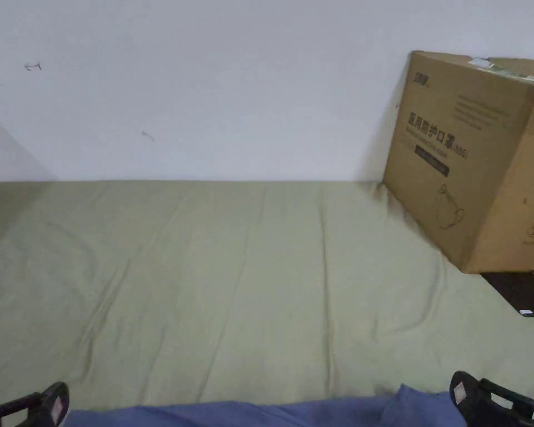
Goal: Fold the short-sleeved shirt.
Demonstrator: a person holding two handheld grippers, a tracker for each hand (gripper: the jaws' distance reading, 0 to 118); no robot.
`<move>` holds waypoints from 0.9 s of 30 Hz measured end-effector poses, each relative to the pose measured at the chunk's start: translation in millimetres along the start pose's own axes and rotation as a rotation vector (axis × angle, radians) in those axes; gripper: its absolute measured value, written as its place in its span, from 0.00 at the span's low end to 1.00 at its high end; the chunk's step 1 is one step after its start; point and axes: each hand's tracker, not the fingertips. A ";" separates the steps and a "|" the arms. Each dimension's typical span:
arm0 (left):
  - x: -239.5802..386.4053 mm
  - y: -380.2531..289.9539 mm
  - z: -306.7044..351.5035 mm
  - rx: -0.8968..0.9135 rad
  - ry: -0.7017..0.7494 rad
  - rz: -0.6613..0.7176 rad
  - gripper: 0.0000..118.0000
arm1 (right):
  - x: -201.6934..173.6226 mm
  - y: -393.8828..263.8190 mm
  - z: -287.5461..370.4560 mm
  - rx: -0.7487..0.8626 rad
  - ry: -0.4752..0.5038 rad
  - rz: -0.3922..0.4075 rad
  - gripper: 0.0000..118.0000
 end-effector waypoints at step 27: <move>-72.1 37.5 -62.2 -0.343 -0.431 0.632 0.00 | -79.7 4.9 30.1 0.181 0.120 0.247 0.00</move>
